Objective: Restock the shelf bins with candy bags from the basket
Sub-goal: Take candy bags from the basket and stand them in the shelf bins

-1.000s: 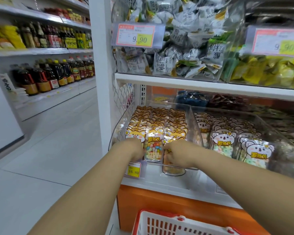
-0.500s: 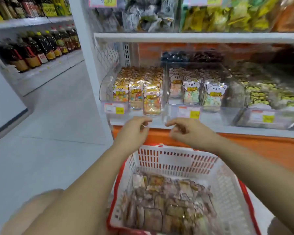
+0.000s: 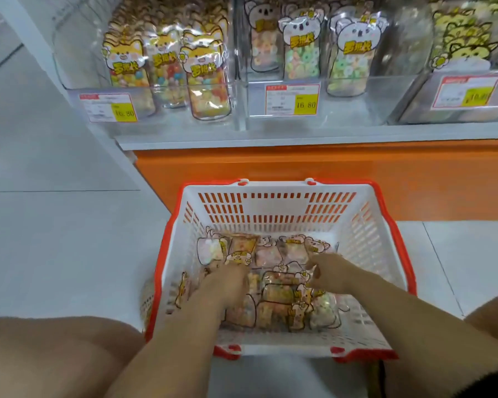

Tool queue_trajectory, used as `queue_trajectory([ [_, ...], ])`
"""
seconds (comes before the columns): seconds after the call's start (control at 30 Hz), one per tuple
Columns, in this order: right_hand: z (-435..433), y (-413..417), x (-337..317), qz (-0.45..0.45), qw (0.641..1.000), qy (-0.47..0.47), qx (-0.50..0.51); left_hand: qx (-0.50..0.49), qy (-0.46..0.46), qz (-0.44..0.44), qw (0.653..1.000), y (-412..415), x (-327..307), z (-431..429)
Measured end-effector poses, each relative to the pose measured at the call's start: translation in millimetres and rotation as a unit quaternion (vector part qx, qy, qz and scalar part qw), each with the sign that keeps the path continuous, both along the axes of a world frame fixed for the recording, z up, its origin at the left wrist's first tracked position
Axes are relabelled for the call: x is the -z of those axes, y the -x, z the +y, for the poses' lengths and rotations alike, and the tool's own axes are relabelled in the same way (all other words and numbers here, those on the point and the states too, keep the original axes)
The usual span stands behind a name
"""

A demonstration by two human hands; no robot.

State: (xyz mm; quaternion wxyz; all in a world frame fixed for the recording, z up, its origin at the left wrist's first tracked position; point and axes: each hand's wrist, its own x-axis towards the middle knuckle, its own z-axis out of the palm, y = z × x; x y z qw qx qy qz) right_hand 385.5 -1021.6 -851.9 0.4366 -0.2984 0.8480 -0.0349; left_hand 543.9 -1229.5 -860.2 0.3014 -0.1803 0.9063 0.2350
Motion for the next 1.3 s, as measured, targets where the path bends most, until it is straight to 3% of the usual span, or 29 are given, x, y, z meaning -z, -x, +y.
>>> queue_trajectory([
  [0.2, -7.0, -26.2, 36.7, 0.029, 0.994, -0.052, -0.090, 0.039, -0.002, -0.027, 0.999, 3.5, 39.6, 15.9],
  [0.43, 13.7, -39.4, 60.8, 0.009, 0.998, -0.059, 0.001, 0.073, -0.002, -0.004, 0.997, 12.0, 44.5, 24.9],
  [0.67, 26.9, -46.1, 67.2, 0.090, 0.995, -0.039, -0.022, 0.144, 0.041, -0.003, 0.989, 15.4, 33.1, 46.7],
  [0.83, 24.1, -48.2, 71.3, 0.044, 0.999, -0.029, -0.006, 0.179, 0.046, -0.029, 0.982, 20.7, 31.9, 46.2],
  [1.0, 25.3, -59.2, 68.8, 0.099, 0.987, 0.000, -0.129, 0.219, 0.037, -0.028, 0.975, 9.7, 25.2, 43.3],
  [1.1, 21.7, -64.8, 69.0, 0.087, 0.992, 0.022, -0.093, 0.182, 0.020, 0.022, 0.983, -1.5, 27.9, 36.5],
  [1.23, 17.0, -61.7, 64.4, 0.040, 0.999, 0.027, 0.014, 0.006, -0.021, 0.108, 0.994, 5.8, 37.6, 29.9],
  [1.3, 17.6, -60.9, 66.0, 0.011, 0.999, 0.033, 0.039, -0.049, -0.028, 0.097, 0.994, 11.7, 40.9, 26.3],
])
